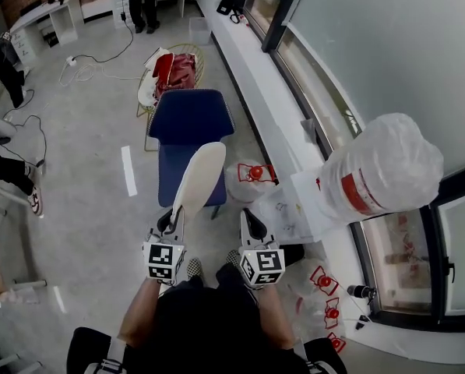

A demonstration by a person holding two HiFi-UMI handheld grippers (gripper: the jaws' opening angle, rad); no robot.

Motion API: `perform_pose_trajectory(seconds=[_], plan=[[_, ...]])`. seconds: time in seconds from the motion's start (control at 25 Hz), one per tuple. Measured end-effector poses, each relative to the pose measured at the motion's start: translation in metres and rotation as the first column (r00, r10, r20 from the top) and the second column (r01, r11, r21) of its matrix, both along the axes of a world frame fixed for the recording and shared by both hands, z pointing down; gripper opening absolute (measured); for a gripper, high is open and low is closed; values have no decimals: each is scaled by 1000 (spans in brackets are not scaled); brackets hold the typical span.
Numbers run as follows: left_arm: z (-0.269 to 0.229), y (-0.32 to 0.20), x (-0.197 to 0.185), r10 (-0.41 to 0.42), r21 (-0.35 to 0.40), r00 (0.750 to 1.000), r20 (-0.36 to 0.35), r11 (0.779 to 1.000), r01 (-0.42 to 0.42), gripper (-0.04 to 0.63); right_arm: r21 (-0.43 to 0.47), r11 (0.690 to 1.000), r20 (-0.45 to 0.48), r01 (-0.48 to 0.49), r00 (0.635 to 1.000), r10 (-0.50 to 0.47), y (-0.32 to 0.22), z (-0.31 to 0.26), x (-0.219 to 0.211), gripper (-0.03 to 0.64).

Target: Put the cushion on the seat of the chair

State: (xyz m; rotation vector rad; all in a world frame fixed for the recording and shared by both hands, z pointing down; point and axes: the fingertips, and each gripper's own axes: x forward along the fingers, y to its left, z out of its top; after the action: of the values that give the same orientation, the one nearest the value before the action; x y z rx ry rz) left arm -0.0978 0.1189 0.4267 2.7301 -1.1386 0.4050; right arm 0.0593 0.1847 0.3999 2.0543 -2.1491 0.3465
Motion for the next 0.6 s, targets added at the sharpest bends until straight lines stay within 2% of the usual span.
perform_pose_trajectory(seconds=[0.32,0.6], plan=[[14,-38,14,-7,-29,1000,4,1000,7,38,-31,999,15,30,999,-29,-45,15,7,31],[31,-78,40,-64,-60,998,19,996,65,38,-56,994,14,97,995,-96,-96,31,32,31]])
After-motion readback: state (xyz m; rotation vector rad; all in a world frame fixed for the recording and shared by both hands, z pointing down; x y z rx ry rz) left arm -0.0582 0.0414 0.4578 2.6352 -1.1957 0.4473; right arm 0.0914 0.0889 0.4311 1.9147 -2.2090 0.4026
